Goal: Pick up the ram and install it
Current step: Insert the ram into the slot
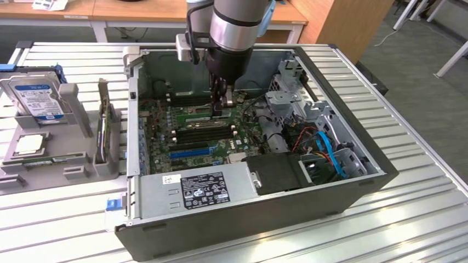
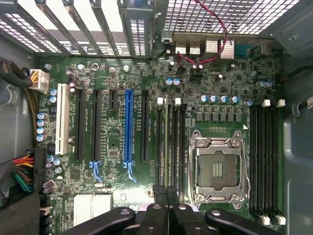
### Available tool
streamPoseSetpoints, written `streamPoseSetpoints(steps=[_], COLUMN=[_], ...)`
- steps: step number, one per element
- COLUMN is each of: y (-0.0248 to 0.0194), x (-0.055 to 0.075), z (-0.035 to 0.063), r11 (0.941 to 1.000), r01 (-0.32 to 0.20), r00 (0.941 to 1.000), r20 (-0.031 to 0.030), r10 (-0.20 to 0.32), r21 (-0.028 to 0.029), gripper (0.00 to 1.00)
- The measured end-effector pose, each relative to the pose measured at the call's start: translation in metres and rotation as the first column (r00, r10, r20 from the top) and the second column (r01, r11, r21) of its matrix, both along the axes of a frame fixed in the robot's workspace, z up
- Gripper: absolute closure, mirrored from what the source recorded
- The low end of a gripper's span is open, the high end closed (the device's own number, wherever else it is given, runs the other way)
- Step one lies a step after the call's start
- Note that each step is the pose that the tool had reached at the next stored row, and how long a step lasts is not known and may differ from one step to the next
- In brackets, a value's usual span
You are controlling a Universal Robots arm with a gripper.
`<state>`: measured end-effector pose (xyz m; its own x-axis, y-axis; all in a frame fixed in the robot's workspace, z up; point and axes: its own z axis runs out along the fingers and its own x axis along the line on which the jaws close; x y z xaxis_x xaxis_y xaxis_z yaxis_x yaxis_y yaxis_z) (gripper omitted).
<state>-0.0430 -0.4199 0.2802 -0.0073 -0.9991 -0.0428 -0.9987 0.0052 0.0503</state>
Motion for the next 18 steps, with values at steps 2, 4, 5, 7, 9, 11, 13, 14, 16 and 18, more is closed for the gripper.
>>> streamPoseSetpoints(steps=[2,4,5,7,9,11,13,14,16,18], y=[0.0000,0.0000,0.0000,0.0000,0.0000,0.0000,0.0000,0.0000,0.0000,0.0000], x=[0.000,0.000,0.000,0.000,0.000,0.000,0.000,0.000,0.000,0.000], z=[-0.0021,-0.0042,-0.0054,-0.0081,-0.0108,-0.0134,-0.0155,-0.0165,-0.0179,-0.0188], r11=[1.0000,1.0000,1.0000,1.0000,1.0000,1.0000,1.0000,1.0000,1.0000,1.0000], r01=[0.000,0.000,0.000,0.000,0.000,0.000,0.000,0.000,0.000,0.000], r00=[1.0000,1.0000,1.0000,1.0000,1.0000,1.0000,1.0000,1.0000,1.0000,1.0000], r20=[0.0000,0.0000,0.0000,0.0000,-0.0001,0.0000,0.0000,-0.0001,0.0000,0.0000], r10=[0.000,0.000,0.000,0.000,0.000,0.000,0.000,0.000,0.000,0.000], r21=[0.0001,0.0000,-0.0001,-0.0001,0.0000,0.0001,0.0000,0.0000,0.0001,-0.0001], gripper=[0.88,0.88,0.88,0.88,0.88,0.88,0.88,0.88,0.88,0.88])
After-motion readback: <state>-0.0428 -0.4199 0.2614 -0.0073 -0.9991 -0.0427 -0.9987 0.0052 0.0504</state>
